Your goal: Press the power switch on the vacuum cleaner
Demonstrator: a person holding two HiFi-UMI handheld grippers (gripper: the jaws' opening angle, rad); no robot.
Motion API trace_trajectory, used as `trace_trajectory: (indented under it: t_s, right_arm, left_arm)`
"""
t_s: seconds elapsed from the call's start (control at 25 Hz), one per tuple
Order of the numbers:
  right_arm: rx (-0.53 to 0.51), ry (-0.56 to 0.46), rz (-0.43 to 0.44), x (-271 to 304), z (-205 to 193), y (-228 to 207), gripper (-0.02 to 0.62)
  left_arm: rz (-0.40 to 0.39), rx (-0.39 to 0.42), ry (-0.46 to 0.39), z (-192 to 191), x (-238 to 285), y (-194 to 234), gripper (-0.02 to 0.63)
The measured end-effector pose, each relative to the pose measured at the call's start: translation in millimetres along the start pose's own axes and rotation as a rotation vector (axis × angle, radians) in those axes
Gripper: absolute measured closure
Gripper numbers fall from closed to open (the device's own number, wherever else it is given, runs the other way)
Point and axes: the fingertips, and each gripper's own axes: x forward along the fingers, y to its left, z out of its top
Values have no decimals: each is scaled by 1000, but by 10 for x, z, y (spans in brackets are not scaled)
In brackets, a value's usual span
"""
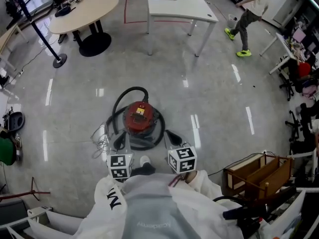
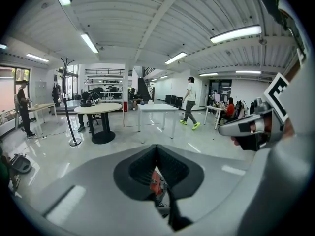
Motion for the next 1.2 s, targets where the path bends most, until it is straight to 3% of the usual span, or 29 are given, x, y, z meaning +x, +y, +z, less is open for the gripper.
trace_trajectory:
  t_s: [0.6,1.2]
  right_arm:
    - [-16,-4,-40,258,196,36,595]
    - [-32,23,12,403,202,58,595]
  left_arm:
    - [-58,-8,-15,122,322,201,606]
    - [-9,-43,8,56,350,304,606]
